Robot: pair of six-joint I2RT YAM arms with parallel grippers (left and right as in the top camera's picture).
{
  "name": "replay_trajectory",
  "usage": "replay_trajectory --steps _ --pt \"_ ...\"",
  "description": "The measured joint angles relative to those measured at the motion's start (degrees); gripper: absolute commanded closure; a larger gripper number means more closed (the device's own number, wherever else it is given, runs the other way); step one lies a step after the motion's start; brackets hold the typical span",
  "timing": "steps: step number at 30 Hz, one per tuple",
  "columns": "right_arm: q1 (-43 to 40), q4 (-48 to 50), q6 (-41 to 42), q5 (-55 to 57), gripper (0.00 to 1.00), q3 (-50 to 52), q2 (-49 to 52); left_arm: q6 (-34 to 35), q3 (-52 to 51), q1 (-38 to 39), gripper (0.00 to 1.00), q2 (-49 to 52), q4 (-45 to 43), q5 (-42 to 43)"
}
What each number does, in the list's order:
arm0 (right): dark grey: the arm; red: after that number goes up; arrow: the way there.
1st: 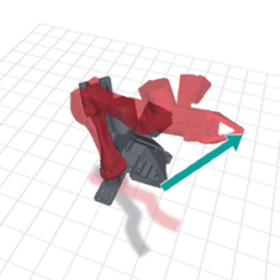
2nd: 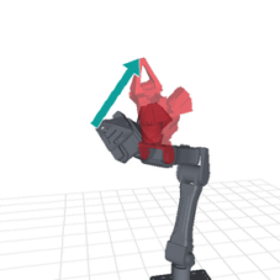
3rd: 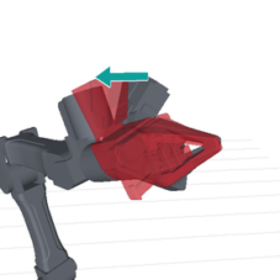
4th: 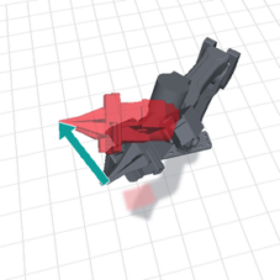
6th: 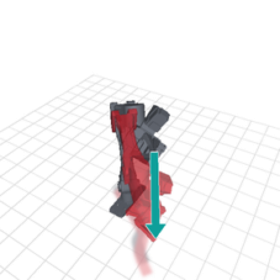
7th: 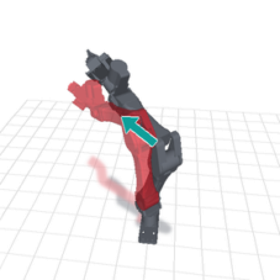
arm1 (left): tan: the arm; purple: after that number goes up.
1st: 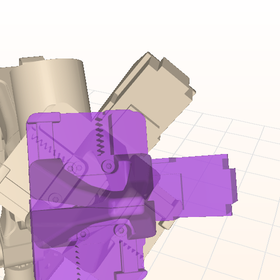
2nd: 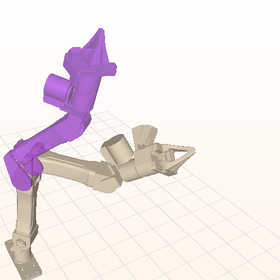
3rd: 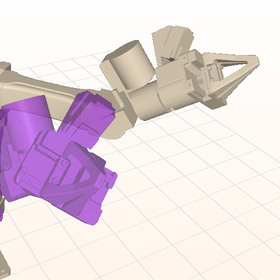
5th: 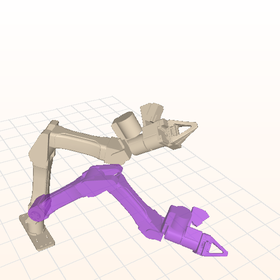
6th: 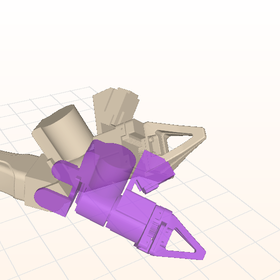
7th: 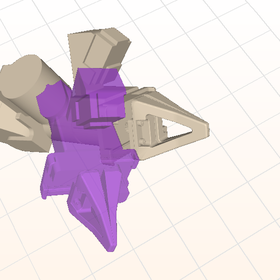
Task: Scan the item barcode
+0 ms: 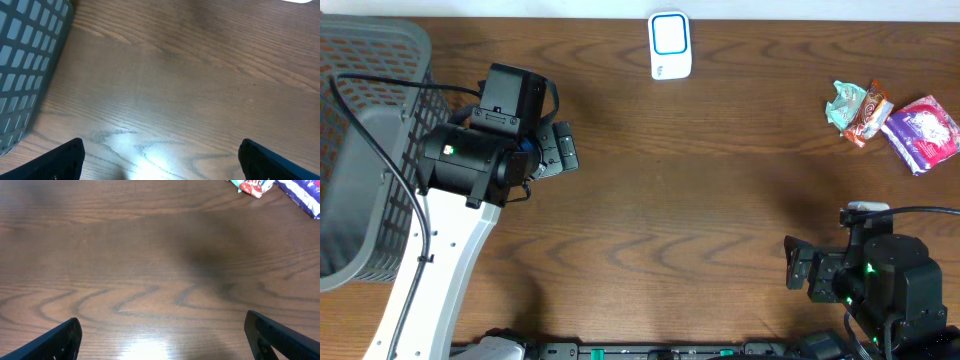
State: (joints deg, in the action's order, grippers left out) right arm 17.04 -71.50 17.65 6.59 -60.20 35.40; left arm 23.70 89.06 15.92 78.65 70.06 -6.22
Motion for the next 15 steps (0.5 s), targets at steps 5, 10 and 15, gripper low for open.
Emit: replay_trajectory --steps 5,10,15 --pt "0.00 -1.09 0.15 -0.39 0.01 0.00 0.00 0.00 0.00 0.00 0.02 0.00 -0.02 0.00" --pt "0.00 -1.53 0.15 -0.42 0.01 0.00 0.00 0.00 0.00 0.00 0.02 0.00 0.00 -0.02" --pt "0.00 -1.53 0.15 -0.42 0.01 0.00 0.00 0.00 0.00 0.00 0.02 0.00 0.00 0.00"
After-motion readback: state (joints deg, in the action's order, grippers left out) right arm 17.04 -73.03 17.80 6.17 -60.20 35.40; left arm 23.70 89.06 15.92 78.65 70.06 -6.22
